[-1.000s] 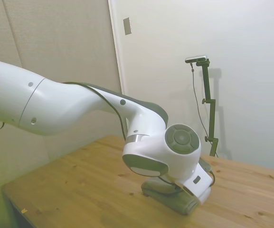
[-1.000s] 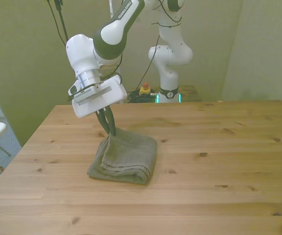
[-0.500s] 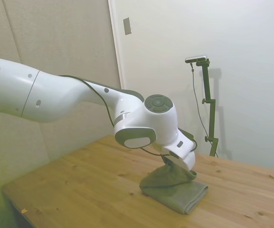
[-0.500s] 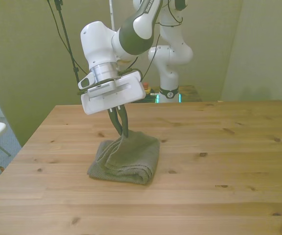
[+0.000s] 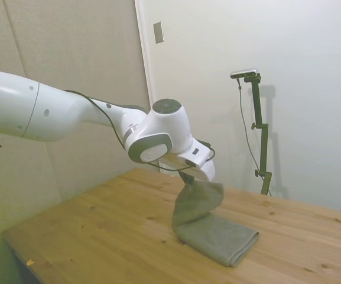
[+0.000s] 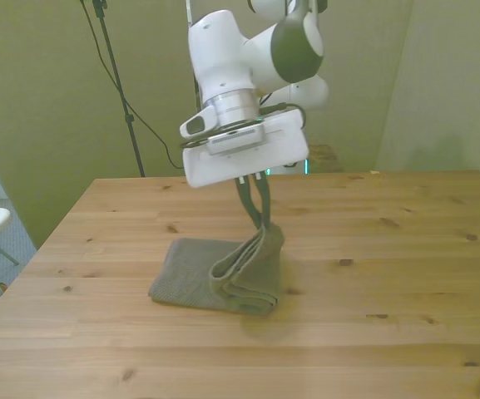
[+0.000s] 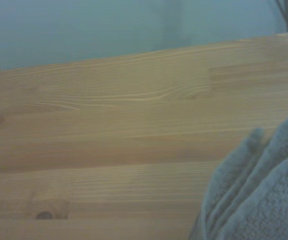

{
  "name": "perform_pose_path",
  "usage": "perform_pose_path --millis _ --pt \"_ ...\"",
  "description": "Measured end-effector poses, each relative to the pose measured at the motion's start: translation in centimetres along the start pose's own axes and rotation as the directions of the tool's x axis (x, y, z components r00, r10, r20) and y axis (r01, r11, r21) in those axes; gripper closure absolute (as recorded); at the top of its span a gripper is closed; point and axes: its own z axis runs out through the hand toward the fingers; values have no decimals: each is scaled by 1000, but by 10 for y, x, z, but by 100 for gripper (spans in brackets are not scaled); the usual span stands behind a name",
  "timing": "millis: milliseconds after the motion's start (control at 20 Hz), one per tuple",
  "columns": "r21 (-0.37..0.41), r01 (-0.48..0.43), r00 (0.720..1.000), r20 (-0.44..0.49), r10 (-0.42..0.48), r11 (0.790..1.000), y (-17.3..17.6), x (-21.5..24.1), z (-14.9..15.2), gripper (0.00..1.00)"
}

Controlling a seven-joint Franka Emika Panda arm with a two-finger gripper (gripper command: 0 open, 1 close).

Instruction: Unfold the towel

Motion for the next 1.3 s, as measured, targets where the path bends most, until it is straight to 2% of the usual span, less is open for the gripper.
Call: perform_pose_path --millis 200,400,650,1100,1150,1300 --pt "-87 40 998 -53 -45 995 -25 -37 22 100" --pt "-160 91 991 -78 -105 983 -50 -94 39 100" --pt "-171 139 987 -60 -151 975 -63 -137 37 100" --pt "-189 190 981 -9 -195 963 -47 -190 57 100" --pt "-188 195 980 -7 -200 963 -46 -195 55 0" --pt "-184 198 979 -9 -204 963 -44 -203 47 0"
